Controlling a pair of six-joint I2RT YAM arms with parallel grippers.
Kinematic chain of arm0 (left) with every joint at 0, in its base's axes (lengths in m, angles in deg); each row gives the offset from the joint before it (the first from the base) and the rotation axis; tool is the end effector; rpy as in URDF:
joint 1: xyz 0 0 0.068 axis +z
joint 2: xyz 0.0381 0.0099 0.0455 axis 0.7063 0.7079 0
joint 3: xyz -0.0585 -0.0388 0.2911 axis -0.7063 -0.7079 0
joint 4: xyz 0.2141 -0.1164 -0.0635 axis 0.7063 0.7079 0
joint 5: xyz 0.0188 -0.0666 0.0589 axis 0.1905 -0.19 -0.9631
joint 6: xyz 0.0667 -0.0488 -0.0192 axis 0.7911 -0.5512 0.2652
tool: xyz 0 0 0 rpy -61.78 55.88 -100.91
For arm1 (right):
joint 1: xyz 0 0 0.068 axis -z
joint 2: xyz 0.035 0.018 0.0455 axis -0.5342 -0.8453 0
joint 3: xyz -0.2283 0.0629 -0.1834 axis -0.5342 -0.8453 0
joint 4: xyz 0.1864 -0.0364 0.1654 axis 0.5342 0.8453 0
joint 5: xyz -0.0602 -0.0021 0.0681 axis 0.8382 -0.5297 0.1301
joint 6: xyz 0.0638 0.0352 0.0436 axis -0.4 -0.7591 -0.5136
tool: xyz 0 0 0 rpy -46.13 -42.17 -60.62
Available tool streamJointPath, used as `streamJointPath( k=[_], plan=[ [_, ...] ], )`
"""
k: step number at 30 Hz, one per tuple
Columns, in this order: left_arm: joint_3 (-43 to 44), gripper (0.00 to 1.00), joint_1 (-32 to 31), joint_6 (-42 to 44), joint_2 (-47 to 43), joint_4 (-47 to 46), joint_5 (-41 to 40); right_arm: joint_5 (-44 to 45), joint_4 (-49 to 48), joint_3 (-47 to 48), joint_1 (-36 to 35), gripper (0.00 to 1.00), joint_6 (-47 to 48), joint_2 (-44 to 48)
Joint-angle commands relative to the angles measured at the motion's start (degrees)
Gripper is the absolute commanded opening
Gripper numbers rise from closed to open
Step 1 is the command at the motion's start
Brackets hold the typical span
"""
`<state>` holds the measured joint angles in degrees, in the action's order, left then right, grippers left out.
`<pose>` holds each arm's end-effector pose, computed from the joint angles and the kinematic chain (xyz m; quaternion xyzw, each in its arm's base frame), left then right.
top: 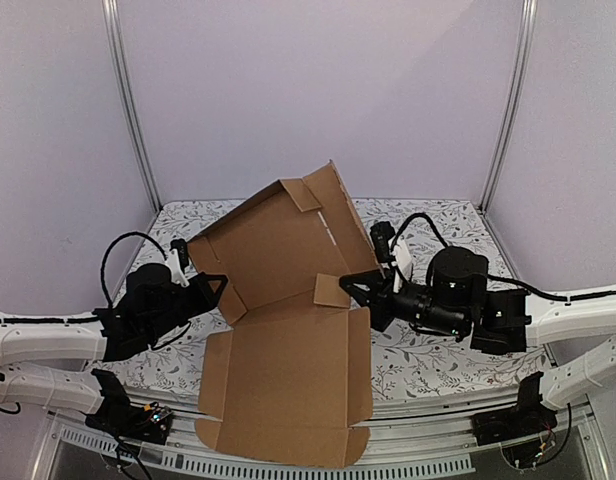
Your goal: Fold the paper box
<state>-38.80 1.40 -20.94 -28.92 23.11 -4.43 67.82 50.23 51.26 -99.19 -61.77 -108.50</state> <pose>0.1764 -0.1424 0.2152 -0.1115 0.7952 -0.3564 0.4776 0.1278 0.2698 0.3016 -0.2637 0.7185 0.3926 0.5101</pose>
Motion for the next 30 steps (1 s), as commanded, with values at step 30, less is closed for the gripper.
streamJointPath(
  k=[30],
  plan=[
    [4.2, 0.00, 0.9, 17.0, 1.3, -1.1, -6.2, 1.2, 51.8, 13.6, -0.8, 0.39, 12.8, 26.8]
  ],
)
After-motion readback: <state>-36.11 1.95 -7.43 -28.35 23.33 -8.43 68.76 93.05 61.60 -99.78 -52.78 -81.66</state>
